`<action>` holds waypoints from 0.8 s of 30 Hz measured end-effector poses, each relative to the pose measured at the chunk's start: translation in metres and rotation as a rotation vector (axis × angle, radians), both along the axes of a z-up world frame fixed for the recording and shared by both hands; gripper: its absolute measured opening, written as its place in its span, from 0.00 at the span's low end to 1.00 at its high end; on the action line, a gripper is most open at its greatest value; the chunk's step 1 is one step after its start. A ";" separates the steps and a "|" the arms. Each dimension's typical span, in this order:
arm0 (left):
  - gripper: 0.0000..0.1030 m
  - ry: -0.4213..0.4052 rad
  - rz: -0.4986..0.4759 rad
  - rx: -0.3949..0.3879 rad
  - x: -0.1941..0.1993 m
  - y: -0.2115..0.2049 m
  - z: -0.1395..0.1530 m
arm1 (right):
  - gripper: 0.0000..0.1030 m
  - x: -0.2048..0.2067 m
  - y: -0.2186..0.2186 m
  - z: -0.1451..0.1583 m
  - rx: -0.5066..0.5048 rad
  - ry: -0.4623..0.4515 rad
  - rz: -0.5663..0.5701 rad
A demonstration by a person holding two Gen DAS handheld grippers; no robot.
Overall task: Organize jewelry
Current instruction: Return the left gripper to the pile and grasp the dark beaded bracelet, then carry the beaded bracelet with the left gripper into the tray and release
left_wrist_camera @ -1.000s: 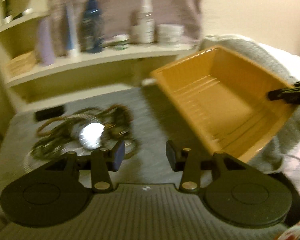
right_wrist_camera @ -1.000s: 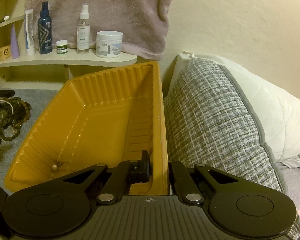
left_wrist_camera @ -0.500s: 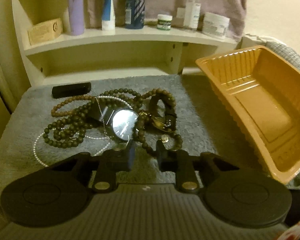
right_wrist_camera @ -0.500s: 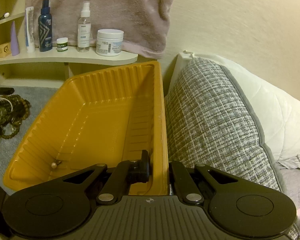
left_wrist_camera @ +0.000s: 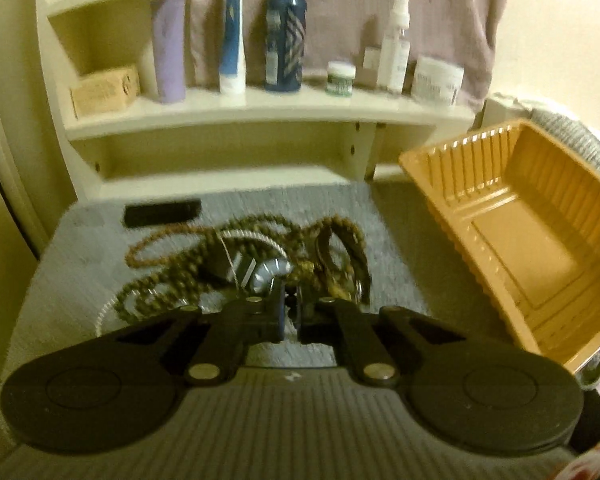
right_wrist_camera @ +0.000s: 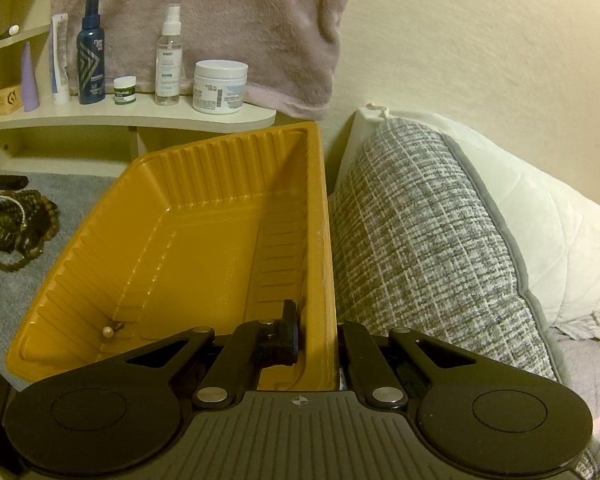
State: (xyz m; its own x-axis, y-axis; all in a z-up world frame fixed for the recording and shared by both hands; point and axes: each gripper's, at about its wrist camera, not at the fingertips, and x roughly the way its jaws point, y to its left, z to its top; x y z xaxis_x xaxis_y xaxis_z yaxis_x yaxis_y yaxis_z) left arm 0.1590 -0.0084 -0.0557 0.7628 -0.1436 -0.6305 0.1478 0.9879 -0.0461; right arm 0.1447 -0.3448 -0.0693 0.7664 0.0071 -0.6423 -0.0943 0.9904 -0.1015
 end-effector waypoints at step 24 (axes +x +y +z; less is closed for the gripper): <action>0.04 -0.062 -0.250 -0.111 -0.019 -0.062 0.051 | 0.03 -0.002 0.000 0.000 0.012 -0.003 -0.008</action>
State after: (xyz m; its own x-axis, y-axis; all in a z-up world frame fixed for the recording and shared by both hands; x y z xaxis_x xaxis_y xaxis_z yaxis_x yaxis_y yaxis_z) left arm 0.1402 -0.0704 -0.0046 0.7319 -0.3978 -0.5532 0.3921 0.9099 -0.1356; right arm 0.1426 -0.3447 -0.0696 0.7683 0.0091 -0.6400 -0.0862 0.9923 -0.0894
